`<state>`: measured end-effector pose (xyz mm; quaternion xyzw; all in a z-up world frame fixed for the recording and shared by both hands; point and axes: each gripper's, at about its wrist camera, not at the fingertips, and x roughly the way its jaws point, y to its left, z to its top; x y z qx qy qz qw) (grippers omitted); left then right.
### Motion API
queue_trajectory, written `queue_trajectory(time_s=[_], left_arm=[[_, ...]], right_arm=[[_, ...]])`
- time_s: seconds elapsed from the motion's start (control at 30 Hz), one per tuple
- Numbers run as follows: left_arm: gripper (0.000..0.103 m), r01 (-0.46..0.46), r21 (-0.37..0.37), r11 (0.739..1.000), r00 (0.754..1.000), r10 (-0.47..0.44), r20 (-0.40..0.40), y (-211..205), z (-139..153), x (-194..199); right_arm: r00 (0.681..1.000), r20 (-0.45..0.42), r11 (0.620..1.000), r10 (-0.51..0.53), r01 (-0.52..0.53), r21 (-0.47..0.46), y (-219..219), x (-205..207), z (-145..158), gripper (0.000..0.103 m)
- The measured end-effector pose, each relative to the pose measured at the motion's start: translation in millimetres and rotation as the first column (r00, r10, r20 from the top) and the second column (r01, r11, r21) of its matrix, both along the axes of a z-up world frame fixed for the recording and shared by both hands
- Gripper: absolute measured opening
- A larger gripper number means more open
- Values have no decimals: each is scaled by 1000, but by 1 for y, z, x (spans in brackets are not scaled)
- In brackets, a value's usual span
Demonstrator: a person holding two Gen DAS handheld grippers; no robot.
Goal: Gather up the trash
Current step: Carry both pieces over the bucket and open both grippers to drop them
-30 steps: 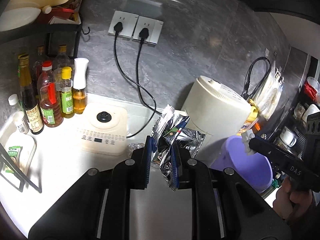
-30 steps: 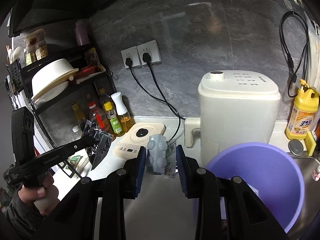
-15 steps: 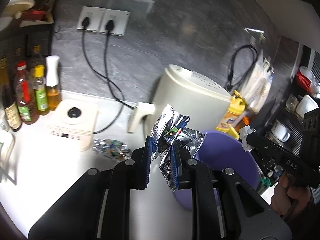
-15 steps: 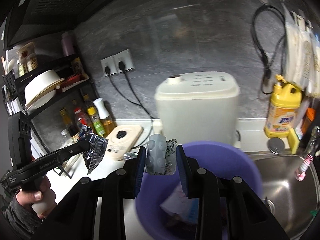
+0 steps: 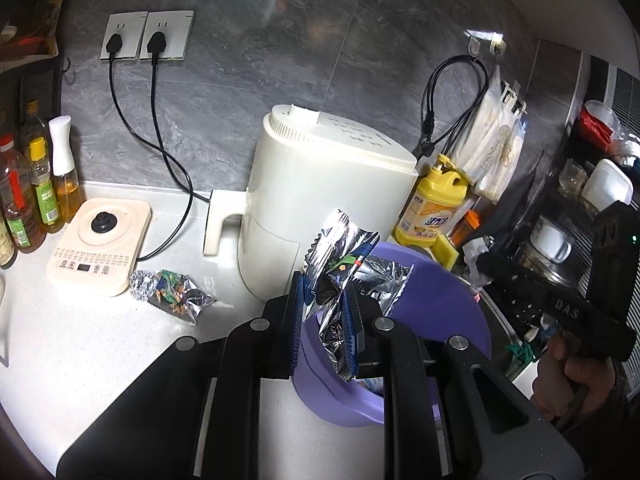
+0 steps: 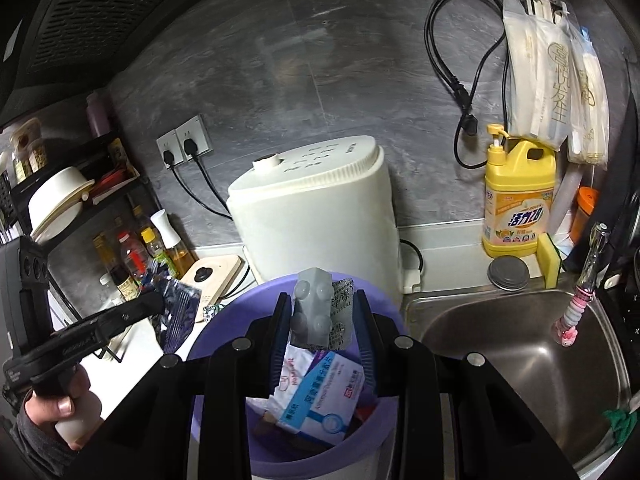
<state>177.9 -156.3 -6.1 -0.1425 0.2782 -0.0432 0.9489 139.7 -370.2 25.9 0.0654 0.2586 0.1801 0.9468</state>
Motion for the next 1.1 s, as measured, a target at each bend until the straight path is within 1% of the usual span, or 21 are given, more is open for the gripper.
queue_trajectory(time_s=[0.1, 0.17, 0.2, 0.23, 0.27, 0.3, 0.4, 0.63, 0.93, 1.07, 1.1], left_arm=[[18, -18, 6, 1000, 1000, 19, -10, 0, -1, -4], [18, -28, 8, 1000, 999, 28, -15, 2, -2, -6], [18, -30, 7, 1000, 999, 30, -17, 2, -2, -6], [18, -30, 7, 1000, 999, 30, -18, 2, -2, -7], [18, -27, 9, 1000, 999, 27, -18, 1, -2, -8], [18, -23, 13, 1000, 1000, 23, -17, 0, -1, -8], [18, -2, 19, 1000, 1000, 3, -17, -5, 0, -6], [18, 92, 31, 995, 996, -91, -21, -25, 1, 12], [19, 218, 38, 975, 975, -216, -51, -58, -2, 40], [20, 265, 48, 963, 963, -262, -61, -75, -3, 51], [22, 269, 51, 962, 962, -265, -66, -78, -4, 54]], right_arm=[[1000, -10, 1000, 21, -21, 10, 3, 4, -2, 32], [999, -19, 999, 49, -49, 12, 9, 5, -5, 35], [998, -29, 998, 64, -63, 12, 11, 7, -8, 41], [998, -30, 998, 55, -54, 9, 12, 7, -9, 60], [999, -19, 999, 32, -32, 8, 11, 5, -9, 76], [1000, -8, 1000, 17, -17, 12, 8, 2, -8, 78], [1000, -3, 1000, -5, 5, 23, -1, -3, -6, 79], [994, 23, 993, -106, 104, 57, -32, -24, 4, 82], [963, 17, 960, -270, 268, 79, -74, -49, 3, 85], [949, 32, 948, -314, 311, 64, -84, -62, 3, 85], [944, 38, 944, -328, 325, 60, -86, -66, 3, 86]])
